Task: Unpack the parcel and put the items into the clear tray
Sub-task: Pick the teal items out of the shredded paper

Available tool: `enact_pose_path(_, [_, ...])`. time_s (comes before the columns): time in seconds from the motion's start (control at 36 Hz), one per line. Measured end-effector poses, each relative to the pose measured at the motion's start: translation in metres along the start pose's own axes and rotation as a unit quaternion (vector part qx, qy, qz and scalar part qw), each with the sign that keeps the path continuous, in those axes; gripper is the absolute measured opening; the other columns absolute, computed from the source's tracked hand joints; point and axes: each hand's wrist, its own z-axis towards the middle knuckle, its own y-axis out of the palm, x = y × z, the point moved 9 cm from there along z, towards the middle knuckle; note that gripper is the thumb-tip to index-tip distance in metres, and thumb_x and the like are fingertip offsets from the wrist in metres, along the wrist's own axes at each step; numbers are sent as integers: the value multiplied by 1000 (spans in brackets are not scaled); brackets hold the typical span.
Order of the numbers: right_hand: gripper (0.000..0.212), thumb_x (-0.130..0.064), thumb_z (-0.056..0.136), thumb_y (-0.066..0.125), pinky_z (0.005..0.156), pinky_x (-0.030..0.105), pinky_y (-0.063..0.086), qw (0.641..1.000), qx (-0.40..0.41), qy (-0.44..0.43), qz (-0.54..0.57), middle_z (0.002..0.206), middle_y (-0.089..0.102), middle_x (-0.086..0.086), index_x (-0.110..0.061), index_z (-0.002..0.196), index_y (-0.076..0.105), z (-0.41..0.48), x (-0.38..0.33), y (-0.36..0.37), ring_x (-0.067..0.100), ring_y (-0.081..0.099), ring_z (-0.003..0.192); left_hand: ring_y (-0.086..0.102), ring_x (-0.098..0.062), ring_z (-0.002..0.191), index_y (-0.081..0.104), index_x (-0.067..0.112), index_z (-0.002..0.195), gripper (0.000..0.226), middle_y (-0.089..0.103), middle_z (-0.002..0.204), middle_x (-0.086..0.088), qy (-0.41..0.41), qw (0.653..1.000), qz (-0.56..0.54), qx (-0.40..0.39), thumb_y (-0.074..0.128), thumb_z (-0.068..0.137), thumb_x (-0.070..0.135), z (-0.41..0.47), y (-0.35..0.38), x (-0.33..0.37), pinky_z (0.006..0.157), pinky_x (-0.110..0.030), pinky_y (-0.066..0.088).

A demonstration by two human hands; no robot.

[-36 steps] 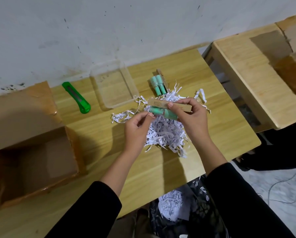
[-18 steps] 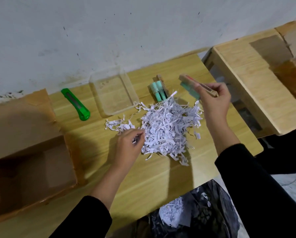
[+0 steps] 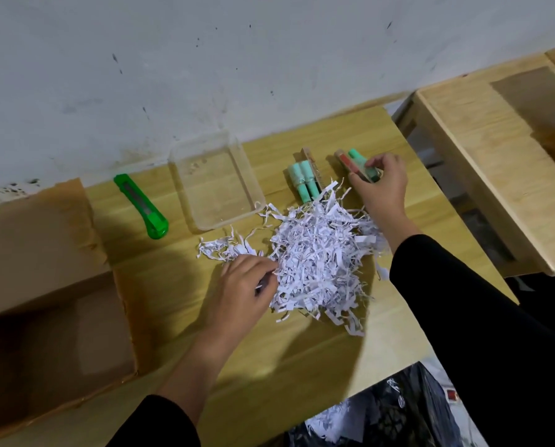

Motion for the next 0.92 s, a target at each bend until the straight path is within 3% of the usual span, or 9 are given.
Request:
enact_pose_path(0.22, [32, -10, 71, 77, 71, 9, 30, 999, -33, -12, -42, 102, 45, 2, -5, 95, 57, 0, -2, 3, 12, 44, 92, 53, -5, 91, 71, 18, 94, 26, 71, 92, 8, -13, 1000, 1, -6, 50, 82, 27, -1, 1, 1, 81, -19, 32])
enact_pose_path(0.33, [24, -3, 74, 71, 78, 18, 40, 997, -49, -28, -47, 109, 49, 11, -3, 95, 59, -8, -5, 5, 15, 45, 91, 53, -6, 91, 72, 17, 93, 26, 71, 91, 7, -10, 1000, 5, 0, 50, 82, 26, -3, 0, 3, 81, -21, 32])
enact_pose_path(0.47, [18, -8, 83, 63, 75, 8, 30, 997, -37, -50, -51, 113, 52, 15, -4, 100, 62, -18, -19, 1, 14, 44, 94, 51, -8, 91, 72, 16, 91, 28, 71, 90, 6, 0, 1000, 19, 6, 49, 80, 26, -7, -5, 5, 78, -21, 29])
enact_pose_path(0.56, [18, -13, 89, 57, 77, 3, 33, 996, -39, -72, -34, 116, 53, 11, -5, 104, 62, -35, -37, -1, 12, 46, 96, 50, -8, 95, 71, 19, 93, 25, 69, 94, 7, -2, 999, 32, 15, 51, 80, 26, -9, -10, 5, 80, -20, 27])
enact_pose_path(0.64, [21, -16, 92, 52, 95, 24, 42, 987, -108, -117, -35, 121, 51, 10, -7, 110, 60, -62, -52, 14, 16, 49, 105, 49, -8, 99, 69, 21, 96, 24, 68, 100, 8, -11, 999, 41, 12, 52, 82, 29, -10, -11, 3, 81, -21, 26])
enact_pose_path(0.69, [24, -17, 93, 51, 100, 27, 40, 976, -157, -131, -70, 125, 49, 8, -9, 114, 58, -80, -52, 26, 13, 46, 109, 48, -9, 102, 68, 21, 100, 30, 67, 103, 8, -20, 998, 53, -5, 47, 84, 34, -11, -8, 0, 84, -23, 27])
enact_pose_path(0.75, [25, -15, 93, 50, 97, 23, 41, 969, -185, -133, -92, 124, 50, 6, -11, 116, 57, -99, -46, 34, 9, 46, 104, 50, -12, 104, 67, 20, 103, 35, 66, 105, 7, -25, 997, 67, -23, 43, 85, 38, -13, -5, -3, 88, -26, 28])
enact_pose_path(0.83, [25, -16, 92, 50, 93, 39, 49, 968, -191, -137, -84, 115, 54, 5, -11, 115, 58, -129, -38, 37, 18, 52, 101, 48, -11, 103, 68, 19, 102, 36, 68, 102, 6, -17, 996, 78, -35, 42, 86, 38, -18, -4, -1, 87, -24, 27])
enact_pose_path(0.92, [25, -17, 92, 51, 89, 39, 47, 960, -214, -159, -84, 109, 58, 7, -9, 113, 60, -162, -38, 37, 22, 52, 101, 45, -6, 98, 68, 15, 96, 33, 70, 97, 3, 8, 997, 74, -31, 45, 85, 35, -25, -10, 6, 80, -19, 23])
